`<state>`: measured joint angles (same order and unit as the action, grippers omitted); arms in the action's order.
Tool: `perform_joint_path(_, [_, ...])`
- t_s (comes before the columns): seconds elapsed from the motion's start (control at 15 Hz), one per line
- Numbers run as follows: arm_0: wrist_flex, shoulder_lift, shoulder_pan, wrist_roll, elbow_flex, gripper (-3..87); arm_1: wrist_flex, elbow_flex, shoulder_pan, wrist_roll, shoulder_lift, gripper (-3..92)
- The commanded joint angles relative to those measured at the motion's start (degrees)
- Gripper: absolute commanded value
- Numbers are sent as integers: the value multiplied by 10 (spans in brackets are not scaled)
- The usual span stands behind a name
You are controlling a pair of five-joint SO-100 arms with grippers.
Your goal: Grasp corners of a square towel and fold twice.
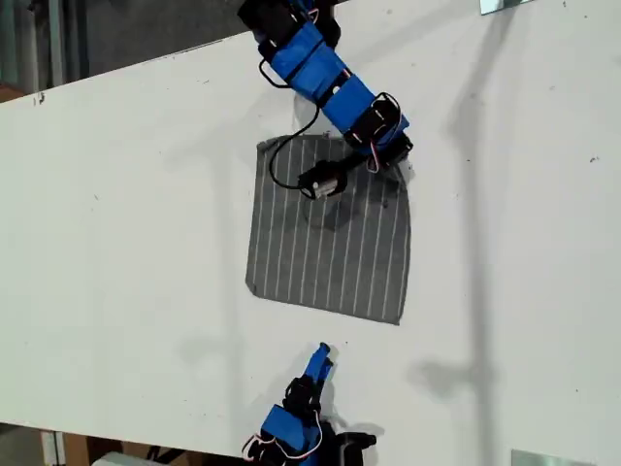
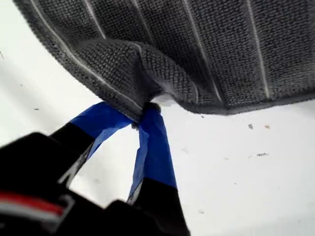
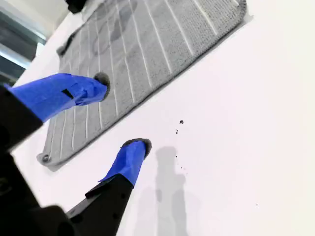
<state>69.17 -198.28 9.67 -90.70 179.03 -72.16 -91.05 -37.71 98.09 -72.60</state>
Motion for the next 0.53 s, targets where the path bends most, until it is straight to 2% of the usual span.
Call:
perform_joint_path(0.0, [-22, -4, 11, -14, 3, 211, -65, 62, -17, 18, -18, -1])
perform_joint_path(0.13, [-58, -4, 39, -63, 2, 206, -75, 61, -21, 22, -24, -1])
perform_joint_path(0.27, [-129, 13, 98, -129, 1, 213, -69, 60, -18, 18, -18, -1])
perform_joint_path(0.4, [-255, 169, 114, -130, -36, 209, -58, 54, -12, 15, -11, -1])
perform_joint_path(0.47, [-252, 314, 112, -128, -121, 211, -57, 54, -10, 12, -10, -1])
